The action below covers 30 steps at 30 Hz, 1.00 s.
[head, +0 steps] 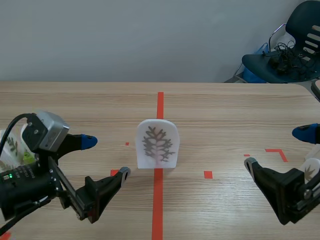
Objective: Do the leaf sorting experiment
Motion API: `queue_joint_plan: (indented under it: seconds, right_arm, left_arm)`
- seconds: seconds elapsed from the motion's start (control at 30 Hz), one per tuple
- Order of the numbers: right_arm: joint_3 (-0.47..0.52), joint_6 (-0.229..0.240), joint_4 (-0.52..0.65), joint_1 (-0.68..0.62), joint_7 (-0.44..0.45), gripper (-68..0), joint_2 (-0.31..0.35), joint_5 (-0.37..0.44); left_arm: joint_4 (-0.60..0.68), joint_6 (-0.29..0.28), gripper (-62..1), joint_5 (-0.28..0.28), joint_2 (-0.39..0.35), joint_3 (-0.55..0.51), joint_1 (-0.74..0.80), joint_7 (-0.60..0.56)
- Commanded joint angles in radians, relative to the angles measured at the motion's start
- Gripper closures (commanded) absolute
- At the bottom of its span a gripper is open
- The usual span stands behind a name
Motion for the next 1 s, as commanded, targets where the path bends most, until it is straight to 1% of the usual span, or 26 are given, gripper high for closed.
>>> queue_joint_plan:
  seconds: [0.0,0.17,0.27,0.4,0.47,0.53,0.6,0.7,0.8,0.83,0.97]
  right_arm:
    - [0.001,-0.001,0.018,0.011,0.011,-67.9,0.0,0.007]
    - [0.001,-0.001,0.018,0.011,0.011,-67.9,0.0,0.007]
    - [0.001,-0.001,0.018,0.011,0.011,-67.9,0.0,0.007]
    - [0.001,-0.001,0.018,0.011,0.011,-67.9,0.0,0.007]
    - [0.001,-0.001,0.018,0.011,0.011,-67.9,0.0,0.007]
    - [0.001,-0.001,0.018,0.011,0.011,-67.9,-0.001,0.007]
    - [0.001,-0.001,0.018,0.011,0.011,-67.9,-0.001,0.007]
    - [0.001,-0.001,0.018,0.011,0.011,-67.9,-0.001,0.007]
    - [0.001,-0.001,0.018,0.011,0.011,-67.9,-0.003,0.007]
    - [0.001,-0.001,0.018,0.011,0.011,-67.9,-0.003,0.007]
    - [0.001,-0.001,0.018,0.011,0.011,-67.9,-0.003,0.007]
  left_arm:
    - [-0.01,-0.005,-62.3,0.016,0.029,0.014,-0.036,-0.015]
    - [-0.128,-0.002,-62.3,0.081,0.085,0.077,-0.14,-0.082]
    - [-0.2,0.042,-62.3,0.129,0.121,0.108,-0.201,-0.097]
    - [-0.306,0.048,-62.3,0.163,0.159,0.154,-0.271,-0.155]
    - [-0.352,0.056,-62.3,0.201,0.181,0.177,-0.3,-0.191]
    - [-0.395,0.079,-62.3,0.229,0.204,0.2,-0.326,-0.206]
    - [-0.431,0.096,-62.3,0.231,0.226,0.218,-0.35,-0.232]
    - [-0.464,0.1,-62.3,0.231,0.255,0.234,-0.374,-0.248]
    - [-0.484,0.121,-62.3,0.262,0.282,0.236,-0.392,-0.249]
    - [-0.488,0.126,-62.3,0.274,0.286,0.236,-0.397,-0.249]
    - [-0.492,0.127,-62.3,0.275,0.288,0.236,-0.402,-0.249]
